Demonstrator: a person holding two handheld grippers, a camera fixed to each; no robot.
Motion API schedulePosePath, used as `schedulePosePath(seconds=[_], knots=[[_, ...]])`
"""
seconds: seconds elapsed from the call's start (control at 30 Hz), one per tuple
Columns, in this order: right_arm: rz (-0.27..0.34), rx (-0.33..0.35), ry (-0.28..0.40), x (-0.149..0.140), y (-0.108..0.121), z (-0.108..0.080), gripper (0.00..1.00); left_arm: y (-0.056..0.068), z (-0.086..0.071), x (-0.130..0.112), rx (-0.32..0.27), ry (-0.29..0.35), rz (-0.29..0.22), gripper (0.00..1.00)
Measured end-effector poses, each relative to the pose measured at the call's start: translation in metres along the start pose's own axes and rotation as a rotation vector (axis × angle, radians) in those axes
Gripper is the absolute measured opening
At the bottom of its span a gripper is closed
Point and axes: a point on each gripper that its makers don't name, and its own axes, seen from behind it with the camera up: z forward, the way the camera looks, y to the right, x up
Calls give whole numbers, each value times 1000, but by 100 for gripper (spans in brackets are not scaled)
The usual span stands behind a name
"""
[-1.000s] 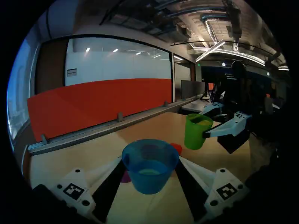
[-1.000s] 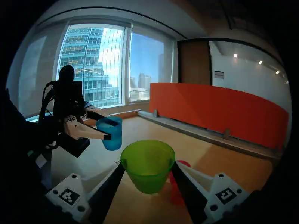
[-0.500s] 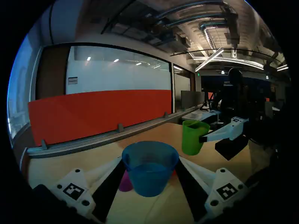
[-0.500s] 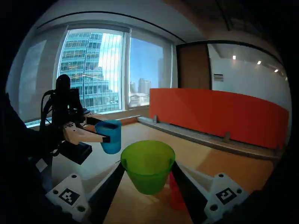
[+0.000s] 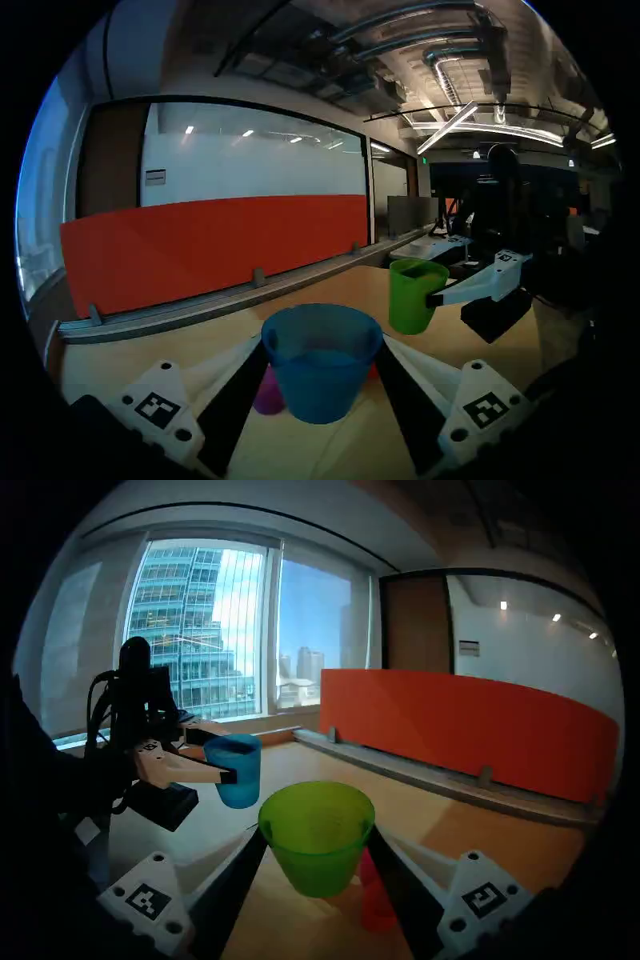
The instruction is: Pour water
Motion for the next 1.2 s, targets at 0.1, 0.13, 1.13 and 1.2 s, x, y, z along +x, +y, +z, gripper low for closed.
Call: schedulePosePath(seconds=[0.1,0.13,1.13,1.2], knots=[[-2,1,3,0,0,0,90,0,0,2,-1,6,0,87],[-2,1,4,0,0,0,90,0,0,2,-1,6,-1,87],[-13,26,26,5,-6,4,90,-6,0,17,17,19,62,87],[-12,33,26,5,-9,5,90,-5,-1,20,18,21,83,87]])
